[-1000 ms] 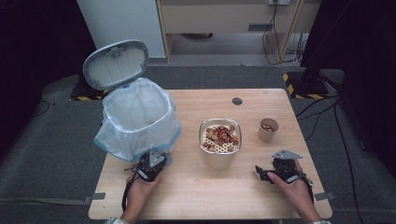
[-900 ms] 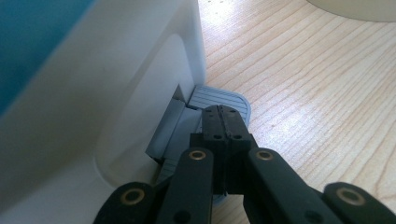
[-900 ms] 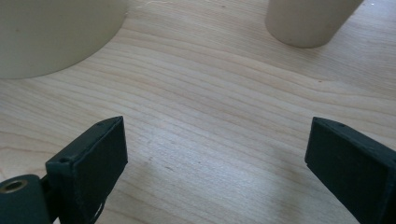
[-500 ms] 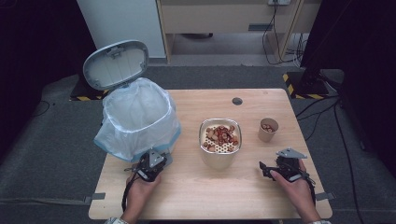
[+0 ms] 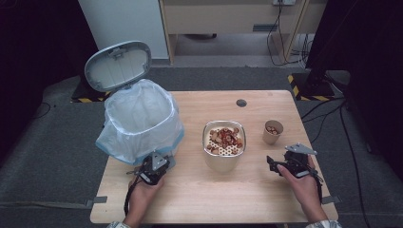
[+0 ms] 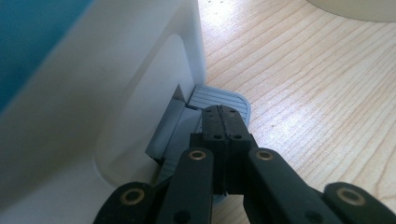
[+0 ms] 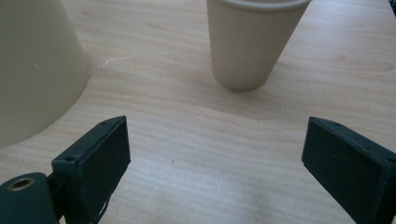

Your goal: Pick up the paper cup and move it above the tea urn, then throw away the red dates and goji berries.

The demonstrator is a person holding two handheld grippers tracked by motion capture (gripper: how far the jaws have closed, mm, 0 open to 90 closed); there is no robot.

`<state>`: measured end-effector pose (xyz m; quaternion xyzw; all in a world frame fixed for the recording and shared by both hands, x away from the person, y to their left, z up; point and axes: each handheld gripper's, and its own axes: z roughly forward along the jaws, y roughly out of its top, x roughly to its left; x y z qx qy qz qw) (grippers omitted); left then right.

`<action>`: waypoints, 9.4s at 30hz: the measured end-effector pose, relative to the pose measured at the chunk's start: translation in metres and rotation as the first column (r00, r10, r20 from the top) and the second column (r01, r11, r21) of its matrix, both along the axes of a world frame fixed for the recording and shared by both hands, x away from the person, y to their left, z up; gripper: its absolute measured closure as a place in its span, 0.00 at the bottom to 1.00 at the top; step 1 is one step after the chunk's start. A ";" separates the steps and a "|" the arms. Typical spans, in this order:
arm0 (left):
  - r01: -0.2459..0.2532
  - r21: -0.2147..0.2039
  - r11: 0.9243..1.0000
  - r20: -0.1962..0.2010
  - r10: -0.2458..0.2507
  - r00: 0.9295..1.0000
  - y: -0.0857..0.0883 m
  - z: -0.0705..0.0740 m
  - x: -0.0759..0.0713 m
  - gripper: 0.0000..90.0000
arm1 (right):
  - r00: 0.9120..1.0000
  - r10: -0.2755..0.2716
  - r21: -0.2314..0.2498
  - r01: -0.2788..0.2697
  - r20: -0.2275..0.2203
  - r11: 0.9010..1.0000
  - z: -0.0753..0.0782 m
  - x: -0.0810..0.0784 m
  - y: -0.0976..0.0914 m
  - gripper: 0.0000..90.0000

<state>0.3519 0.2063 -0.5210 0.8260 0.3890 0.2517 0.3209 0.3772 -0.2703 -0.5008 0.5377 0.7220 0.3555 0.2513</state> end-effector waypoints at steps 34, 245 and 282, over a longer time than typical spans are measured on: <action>0.000 0.004 1.000 0.002 0.000 1.000 -0.001 0.000 0.000 0.99 | 0.994 -0.082 0.046 0.079 0.078 0.996 -0.010 0.083 0.001 0.13; -0.010 0.022 1.000 0.022 0.009 1.000 -0.004 -0.001 -0.002 0.99 | 0.729 0.609 -0.342 -0.512 0.312 0.788 0.210 0.107 0.084 0.39; -0.008 0.029 1.000 0.021 0.007 1.000 -0.004 -0.001 -0.002 0.99 | 0.662 0.689 -0.530 -0.486 0.296 0.695 0.206 0.080 0.111 0.39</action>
